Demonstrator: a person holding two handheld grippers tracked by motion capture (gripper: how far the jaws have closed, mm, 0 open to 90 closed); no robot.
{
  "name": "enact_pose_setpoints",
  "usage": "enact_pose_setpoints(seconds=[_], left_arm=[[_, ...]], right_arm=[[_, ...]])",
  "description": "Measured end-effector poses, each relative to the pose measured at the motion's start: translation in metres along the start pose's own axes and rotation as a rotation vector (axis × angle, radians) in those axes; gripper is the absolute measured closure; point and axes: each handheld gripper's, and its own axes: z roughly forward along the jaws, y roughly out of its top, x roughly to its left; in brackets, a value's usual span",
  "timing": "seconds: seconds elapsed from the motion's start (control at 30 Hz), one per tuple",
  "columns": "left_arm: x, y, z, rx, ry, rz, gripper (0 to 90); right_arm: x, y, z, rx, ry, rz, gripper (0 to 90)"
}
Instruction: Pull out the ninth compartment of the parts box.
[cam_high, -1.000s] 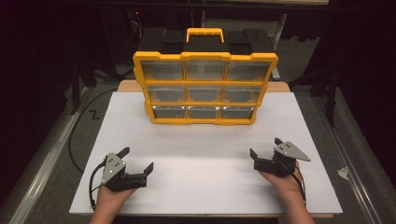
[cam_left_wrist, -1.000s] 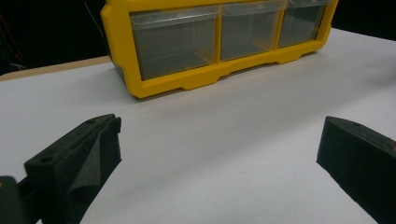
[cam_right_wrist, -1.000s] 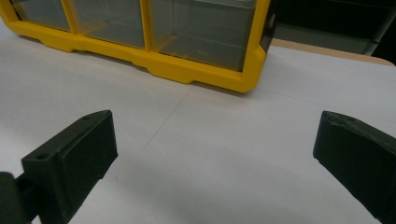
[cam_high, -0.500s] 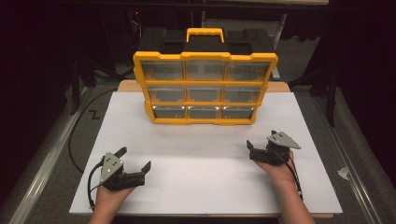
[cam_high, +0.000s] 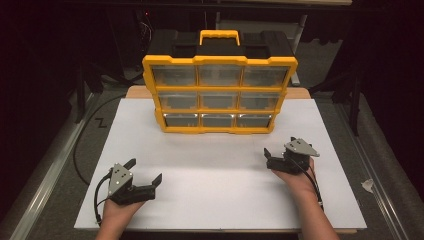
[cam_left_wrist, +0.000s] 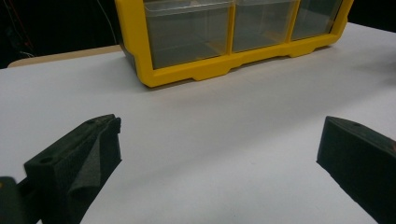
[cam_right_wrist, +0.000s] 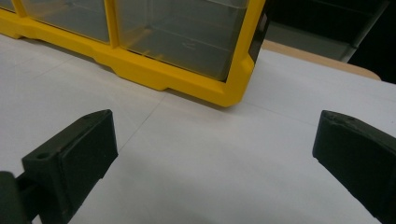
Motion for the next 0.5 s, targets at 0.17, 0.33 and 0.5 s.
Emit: enact_pose_setpoints(seconds=[0.17, 0.33, 0.5], left_arm=[[0.000, 0.001, -0.001, 0.005, 0.004, 0.002, 0.1], [0.000, 0.001, -0.003, -0.012, 0.022, 0.007, 0.6], [0.001, 0.002, -0.004, -0.016, 0.014, 0.003, 0.5]], right_arm=[[0.000, 0.001, -0.003, -0.009, -0.005, -0.022, 1.0], [0.001, 0.001, -0.006, 0.003, -0.008, -0.049, 1.0], [0.003, -0.001, -0.012, 0.018, -0.026, -0.096, 1.1]])
